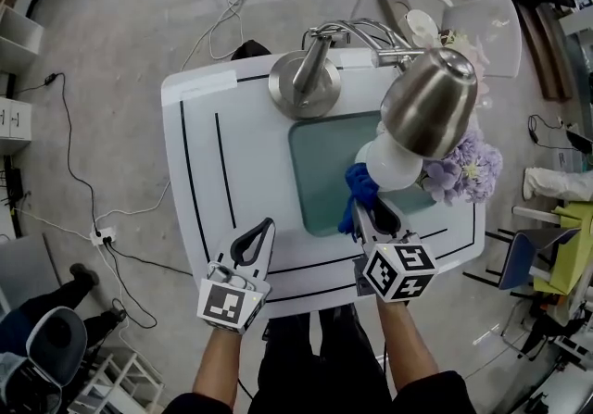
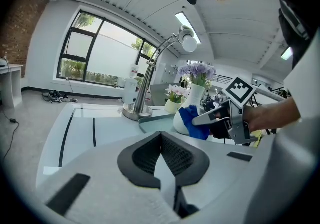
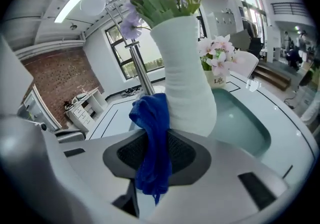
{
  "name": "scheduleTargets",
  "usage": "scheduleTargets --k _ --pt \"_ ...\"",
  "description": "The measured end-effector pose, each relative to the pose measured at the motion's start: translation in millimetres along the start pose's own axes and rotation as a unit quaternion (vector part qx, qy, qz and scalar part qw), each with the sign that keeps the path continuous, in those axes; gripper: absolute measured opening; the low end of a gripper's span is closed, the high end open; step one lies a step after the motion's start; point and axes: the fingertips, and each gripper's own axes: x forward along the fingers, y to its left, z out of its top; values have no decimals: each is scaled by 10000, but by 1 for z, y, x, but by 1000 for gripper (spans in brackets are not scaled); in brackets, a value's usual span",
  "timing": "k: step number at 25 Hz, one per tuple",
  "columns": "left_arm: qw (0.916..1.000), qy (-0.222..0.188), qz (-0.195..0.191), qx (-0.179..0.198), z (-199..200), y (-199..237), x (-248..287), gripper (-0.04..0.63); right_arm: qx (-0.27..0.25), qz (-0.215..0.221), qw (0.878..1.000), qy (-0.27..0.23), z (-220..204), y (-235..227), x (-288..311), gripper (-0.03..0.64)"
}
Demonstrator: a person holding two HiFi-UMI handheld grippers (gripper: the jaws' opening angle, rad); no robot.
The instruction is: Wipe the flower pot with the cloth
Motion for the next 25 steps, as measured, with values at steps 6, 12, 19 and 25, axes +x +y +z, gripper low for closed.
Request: scheduleTargets --k 6,12,19,25 --pt "10000 28 -12 43 5 0 6 8 -584 262 9978 -170 14 24 -7 106" --pt "10000 18 -53 40 6 -12 6 8 -269 192 9985 -445 37 18 10 106" --pt "9999 85 6 101 1 -26 3 8 -228 191 9996 -32 1 3 17 106" --pt "9997 76 83 232 7 -48 -4 8 -382 833 9958 -3 -7 19 -11 106"
